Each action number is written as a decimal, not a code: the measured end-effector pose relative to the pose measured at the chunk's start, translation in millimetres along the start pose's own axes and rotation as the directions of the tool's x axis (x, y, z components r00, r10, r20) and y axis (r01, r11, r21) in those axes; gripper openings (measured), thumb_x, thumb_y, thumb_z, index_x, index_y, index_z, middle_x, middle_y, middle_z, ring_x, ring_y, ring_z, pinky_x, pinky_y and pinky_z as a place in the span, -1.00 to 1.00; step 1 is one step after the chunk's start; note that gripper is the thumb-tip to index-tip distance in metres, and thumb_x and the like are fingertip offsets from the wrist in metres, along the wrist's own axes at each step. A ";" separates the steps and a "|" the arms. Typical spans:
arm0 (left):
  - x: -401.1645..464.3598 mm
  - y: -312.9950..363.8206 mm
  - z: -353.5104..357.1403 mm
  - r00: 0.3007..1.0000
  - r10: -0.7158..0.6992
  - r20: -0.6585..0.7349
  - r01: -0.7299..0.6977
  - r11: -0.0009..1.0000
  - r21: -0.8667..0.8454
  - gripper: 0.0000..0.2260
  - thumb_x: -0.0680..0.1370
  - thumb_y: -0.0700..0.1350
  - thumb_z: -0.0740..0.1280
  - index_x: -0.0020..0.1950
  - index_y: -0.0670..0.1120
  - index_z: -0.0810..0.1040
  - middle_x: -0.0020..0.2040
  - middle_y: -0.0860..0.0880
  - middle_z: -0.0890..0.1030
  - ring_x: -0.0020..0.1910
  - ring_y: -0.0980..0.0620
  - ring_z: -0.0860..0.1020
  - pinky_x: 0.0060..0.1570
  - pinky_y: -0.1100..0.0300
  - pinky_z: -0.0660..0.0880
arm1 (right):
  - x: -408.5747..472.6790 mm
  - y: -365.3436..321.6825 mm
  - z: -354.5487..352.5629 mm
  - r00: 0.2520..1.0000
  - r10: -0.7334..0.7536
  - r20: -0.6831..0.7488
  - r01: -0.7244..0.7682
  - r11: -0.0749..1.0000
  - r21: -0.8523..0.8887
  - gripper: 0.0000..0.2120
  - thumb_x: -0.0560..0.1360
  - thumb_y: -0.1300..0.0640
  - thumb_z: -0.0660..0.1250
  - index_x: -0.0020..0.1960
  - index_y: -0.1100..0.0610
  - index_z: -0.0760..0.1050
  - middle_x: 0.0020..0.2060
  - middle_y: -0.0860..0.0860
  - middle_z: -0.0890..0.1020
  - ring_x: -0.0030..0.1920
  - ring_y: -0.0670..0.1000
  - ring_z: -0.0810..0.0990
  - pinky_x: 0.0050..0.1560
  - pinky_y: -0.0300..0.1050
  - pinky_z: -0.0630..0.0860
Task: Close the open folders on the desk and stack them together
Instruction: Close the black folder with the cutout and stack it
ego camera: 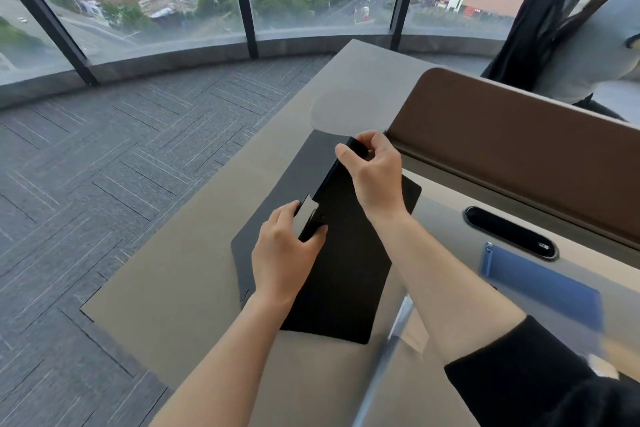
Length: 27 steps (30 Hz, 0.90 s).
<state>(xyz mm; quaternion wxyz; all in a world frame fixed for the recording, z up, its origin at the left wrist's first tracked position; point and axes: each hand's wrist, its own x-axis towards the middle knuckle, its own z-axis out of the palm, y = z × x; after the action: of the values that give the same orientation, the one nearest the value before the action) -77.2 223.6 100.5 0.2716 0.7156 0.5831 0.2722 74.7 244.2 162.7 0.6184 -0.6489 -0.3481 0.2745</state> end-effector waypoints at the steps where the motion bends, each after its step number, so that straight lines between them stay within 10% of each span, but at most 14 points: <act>1: -1.1 3.3 -5.3 1.000 0.015 -0.016 -0.016 1.000 -0.020 -0.49 0.51 0.07 0.46 0.41 -0.06 0.50 0.32 0.00 0.60 0.29 -0.03 0.55 0.17 0.00 0.56 | -3.8 -7.9 0.5 1.000 -0.021 0.005 0.021 0.999 0.033 -0.88 0.44 0.21 0.45 -0.10 0.16 0.51 -0.32 -0.07 0.53 -0.38 -0.21 0.45 -0.28 -0.36 0.44; 8: -14.9 25.0 -26.6 0.993 0.029 -0.111 -0.038 0.996 -0.076 -0.86 0.52 0.02 0.44 0.00 -0.01 0.67 -0.10 0.01 0.72 -0.12 -0.03 0.65 -0.21 0.16 0.45 | -31.2 -44.4 0.4 0.986 -0.168 0.016 0.165 0.978 0.127 -0.77 0.42 0.26 0.45 -0.18 -0.01 0.47 -0.16 0.06 0.49 -0.28 -0.12 0.43 -0.18 -0.28 0.41; 13: -23.4 30.0 -28.8 0.996 0.027 -0.088 -0.041 0.987 -0.157 -0.73 0.56 -0.01 0.39 -0.29 -0.09 0.49 -0.46 0.00 0.49 -0.41 -0.10 0.46 -0.40 0.14 0.27 | -50.4 -57.5 -8.4 0.970 -0.237 0.054 0.223 0.957 0.188 -0.74 0.42 0.30 0.42 -0.08 0.03 0.40 -0.23 0.08 0.47 -0.31 -0.03 0.42 -0.23 -0.22 0.41; 18: -25.8 38.6 -36.3 0.996 0.013 -0.085 -0.036 0.959 -0.283 -0.73 0.59 -0.07 0.38 -0.25 -0.18 0.54 -0.46 0.02 0.48 -0.45 -0.01 0.41 -0.39 0.11 0.32 | -62.1 -52.3 -29.1 0.976 -0.218 0.026 0.211 0.964 0.162 -0.67 0.44 0.21 0.39 0.10 -0.09 0.42 0.06 0.28 0.51 -0.16 -0.05 0.57 -0.12 -0.26 0.51; 27: -30.8 90.7 -47.7 0.996 -0.070 0.053 0.087 0.772 -0.629 -0.92 0.58 -0.06 0.40 -0.06 0.01 0.69 -0.12 0.07 0.74 -0.11 0.16 0.69 -0.04 0.24 0.60 | -81.4 1.3 -112.5 0.976 0.054 -0.213 -0.069 0.995 -0.065 -0.54 0.56 0.03 0.34 0.42 -0.04 0.31 0.23 -0.16 0.40 0.29 -0.08 0.42 0.30 -0.12 0.39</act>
<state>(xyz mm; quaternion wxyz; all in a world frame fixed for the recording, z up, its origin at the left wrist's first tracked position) -53.8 181.2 195.9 0.5142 0.5620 0.4840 0.4307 114.0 111.0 164.8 0.6193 -0.7066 -0.2698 0.2106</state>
